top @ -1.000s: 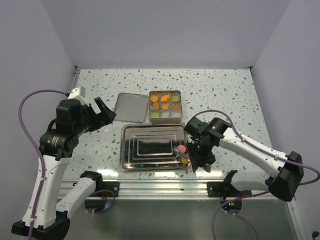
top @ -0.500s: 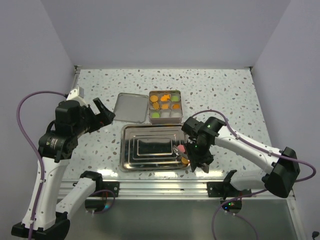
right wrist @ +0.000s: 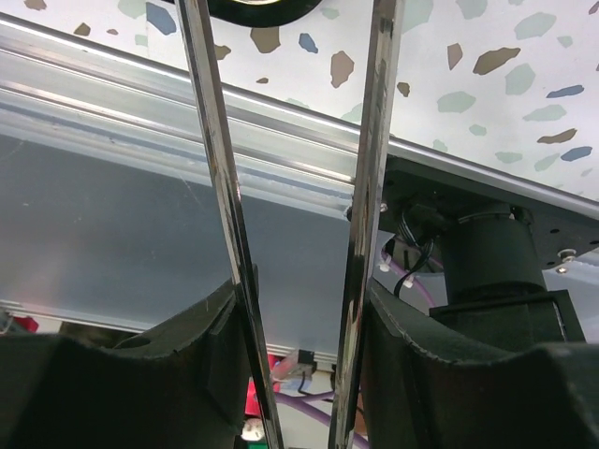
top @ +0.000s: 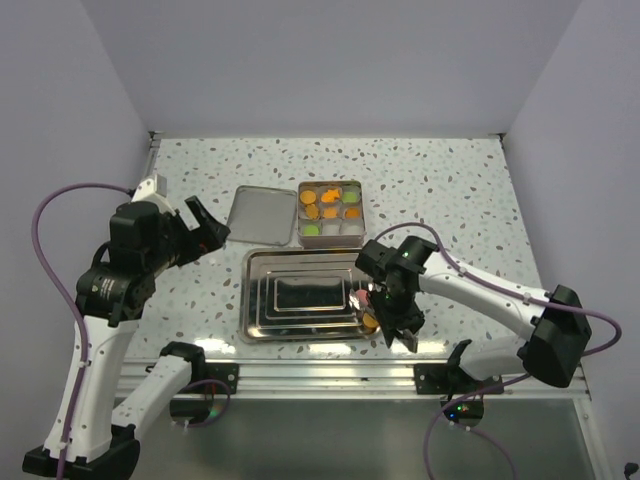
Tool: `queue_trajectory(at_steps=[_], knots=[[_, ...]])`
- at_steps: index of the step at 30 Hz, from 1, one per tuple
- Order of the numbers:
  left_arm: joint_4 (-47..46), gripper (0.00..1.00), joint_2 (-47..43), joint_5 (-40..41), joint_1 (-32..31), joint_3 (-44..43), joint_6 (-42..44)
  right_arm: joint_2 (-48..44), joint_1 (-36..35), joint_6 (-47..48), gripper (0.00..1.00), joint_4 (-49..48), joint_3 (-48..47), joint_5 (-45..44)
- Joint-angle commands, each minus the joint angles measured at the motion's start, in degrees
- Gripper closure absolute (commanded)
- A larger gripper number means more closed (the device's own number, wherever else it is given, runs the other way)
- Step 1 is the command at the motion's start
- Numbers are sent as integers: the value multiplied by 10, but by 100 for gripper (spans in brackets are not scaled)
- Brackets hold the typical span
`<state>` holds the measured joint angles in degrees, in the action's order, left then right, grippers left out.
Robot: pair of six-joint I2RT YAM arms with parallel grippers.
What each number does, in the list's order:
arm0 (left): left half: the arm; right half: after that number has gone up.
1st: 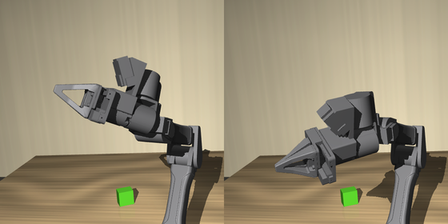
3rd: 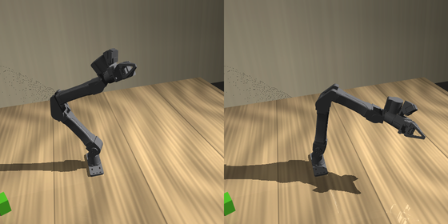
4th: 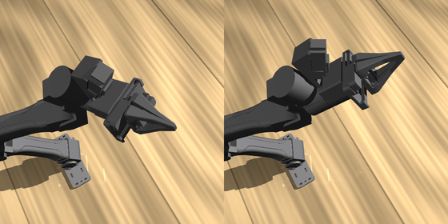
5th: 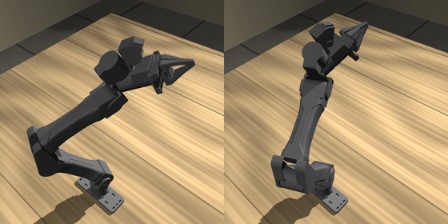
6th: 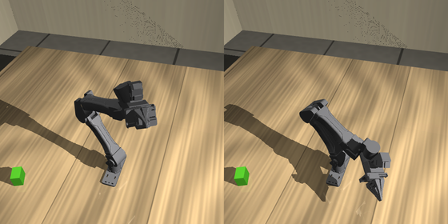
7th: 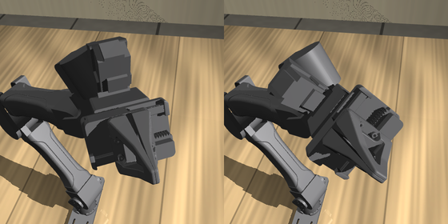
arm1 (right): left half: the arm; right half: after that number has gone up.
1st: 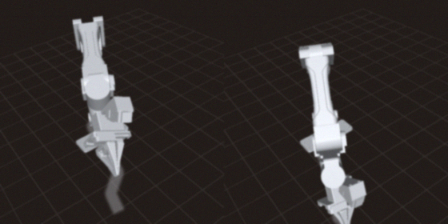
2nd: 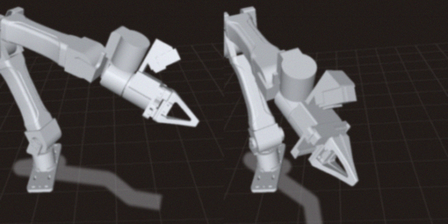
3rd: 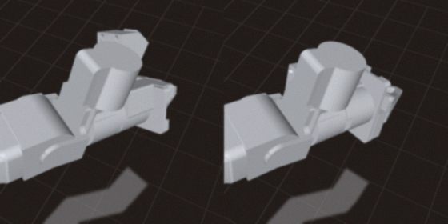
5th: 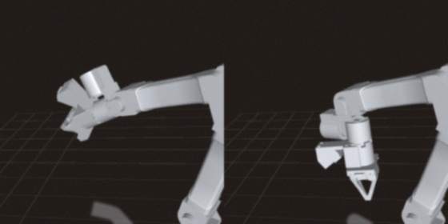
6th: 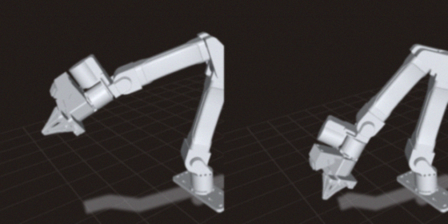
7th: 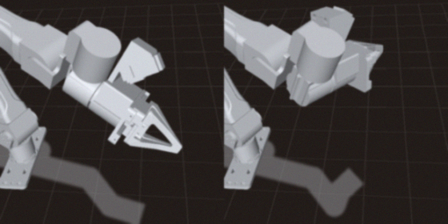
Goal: Pack the cookies
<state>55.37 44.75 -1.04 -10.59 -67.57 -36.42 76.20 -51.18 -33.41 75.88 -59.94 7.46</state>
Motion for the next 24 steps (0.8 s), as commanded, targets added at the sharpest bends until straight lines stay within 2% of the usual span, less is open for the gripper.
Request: queue_trajectory(at_steps=[1,11,18,24], knots=[[-8,0,-9,2,-2,9,-6,9,-16,-1,55,15,-11,-18],[-4,0,-14,9,-2,9,-3,30,-52,-18,56,16,-20,-25],[-3,0,-13,9,-2,4,2,29,-53,-23,64,18,-18,-32],[-3,0,-2,23,-2,-12,10,49,-53,-17,64,46,-85,-61]])
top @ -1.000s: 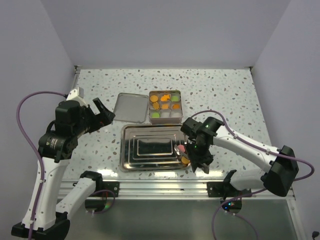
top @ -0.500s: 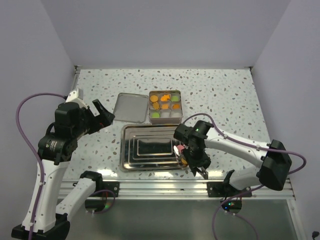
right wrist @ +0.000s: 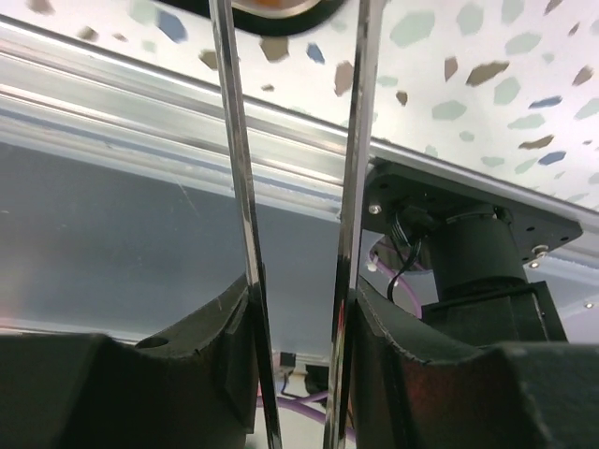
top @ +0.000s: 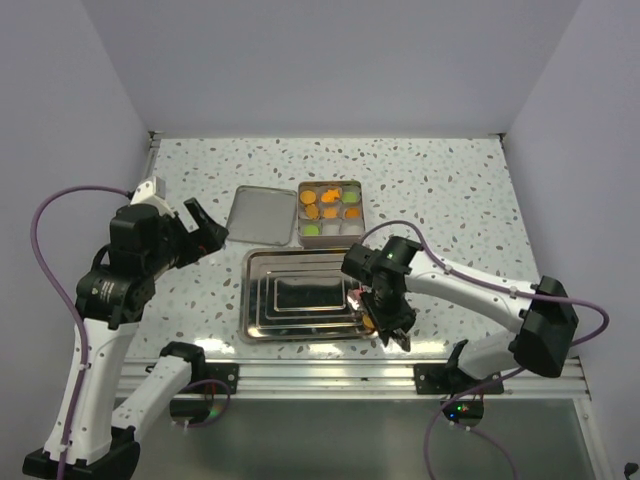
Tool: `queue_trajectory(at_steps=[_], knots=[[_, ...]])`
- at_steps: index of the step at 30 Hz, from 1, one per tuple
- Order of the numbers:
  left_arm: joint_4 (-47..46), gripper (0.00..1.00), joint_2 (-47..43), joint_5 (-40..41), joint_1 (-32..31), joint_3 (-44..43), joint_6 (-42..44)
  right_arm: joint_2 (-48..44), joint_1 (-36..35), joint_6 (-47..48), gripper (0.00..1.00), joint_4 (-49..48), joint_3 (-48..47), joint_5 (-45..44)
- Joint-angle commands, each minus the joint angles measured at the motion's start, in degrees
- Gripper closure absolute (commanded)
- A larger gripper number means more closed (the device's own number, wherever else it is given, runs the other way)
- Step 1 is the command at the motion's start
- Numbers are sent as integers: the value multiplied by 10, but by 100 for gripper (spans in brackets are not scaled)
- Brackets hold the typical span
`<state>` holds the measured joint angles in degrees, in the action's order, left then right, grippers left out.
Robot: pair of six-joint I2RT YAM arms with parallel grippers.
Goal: Pack the cookies
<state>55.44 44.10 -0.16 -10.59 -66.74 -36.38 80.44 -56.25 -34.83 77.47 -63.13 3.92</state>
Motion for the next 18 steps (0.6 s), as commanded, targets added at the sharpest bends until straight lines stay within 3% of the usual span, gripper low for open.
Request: queue_trajectory(at_steps=[1,9,18], knots=[[-3,0,6,14,-2,-22,10,20,-3,5,64,43,-88,-38],[1,0,20,19,-2,-46,19,116,15,49,64,109,-310,-96],[10,0,33,22,-2,-71,29,209,68,92,65,105,-412,-108]])
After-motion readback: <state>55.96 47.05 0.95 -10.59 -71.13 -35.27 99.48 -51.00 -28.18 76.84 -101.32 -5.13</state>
